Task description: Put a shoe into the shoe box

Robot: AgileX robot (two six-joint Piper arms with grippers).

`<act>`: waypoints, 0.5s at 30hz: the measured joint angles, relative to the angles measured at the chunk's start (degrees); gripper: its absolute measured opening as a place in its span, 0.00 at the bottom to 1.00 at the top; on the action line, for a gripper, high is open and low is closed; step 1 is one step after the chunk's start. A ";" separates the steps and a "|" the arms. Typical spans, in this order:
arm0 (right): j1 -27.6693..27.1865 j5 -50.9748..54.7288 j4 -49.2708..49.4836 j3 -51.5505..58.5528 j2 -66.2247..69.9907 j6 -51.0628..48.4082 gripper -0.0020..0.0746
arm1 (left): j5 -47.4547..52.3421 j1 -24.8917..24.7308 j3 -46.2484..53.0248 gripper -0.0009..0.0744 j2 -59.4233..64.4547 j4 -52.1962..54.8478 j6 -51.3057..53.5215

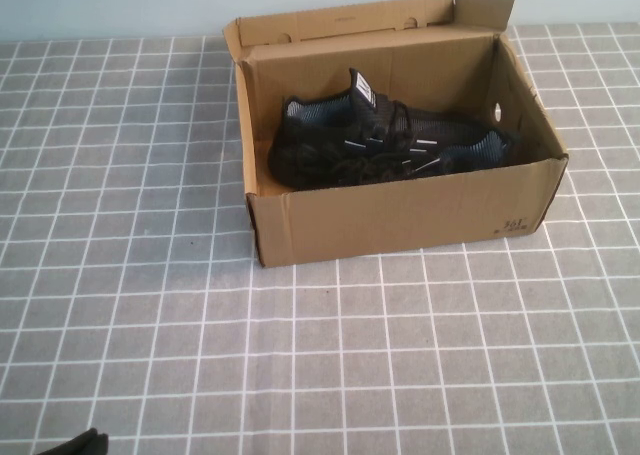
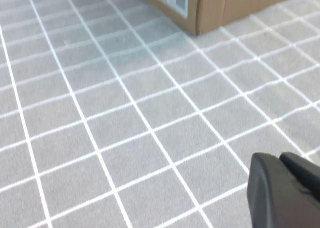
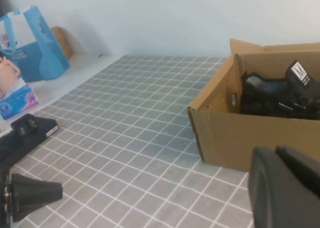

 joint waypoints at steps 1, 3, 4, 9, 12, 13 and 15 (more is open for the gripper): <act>0.00 -0.33 0.12 0.00 0.00 0.00 0.01 | 0.55 0.00 0.00 0.01 0.00 0.00 0.00; 0.00 -0.31 0.12 0.00 0.00 -0.09 0.01 | 1.16 0.00 0.00 0.01 0.00 0.00 0.00; 0.00 -0.31 0.24 0.00 0.00 -0.09 0.01 | 1.27 0.00 0.00 0.01 0.00 0.00 0.00; 0.00 -0.31 0.24 0.00 0.00 -0.21 0.01 | 1.27 0.00 0.00 0.01 0.00 0.00 0.00; 0.00 -0.31 0.24 0.00 0.00 -0.21 0.01 | 1.35 0.00 0.00 0.01 0.00 0.00 0.00; 0.00 -0.31 0.24 0.00 0.00 -0.21 0.01 | 1.35 0.00 0.00 0.01 0.00 0.00 0.00; 0.00 -0.31 0.24 0.00 0.00 -0.21 0.01 | 1.35 0.00 0.00 0.01 0.00 0.00 0.00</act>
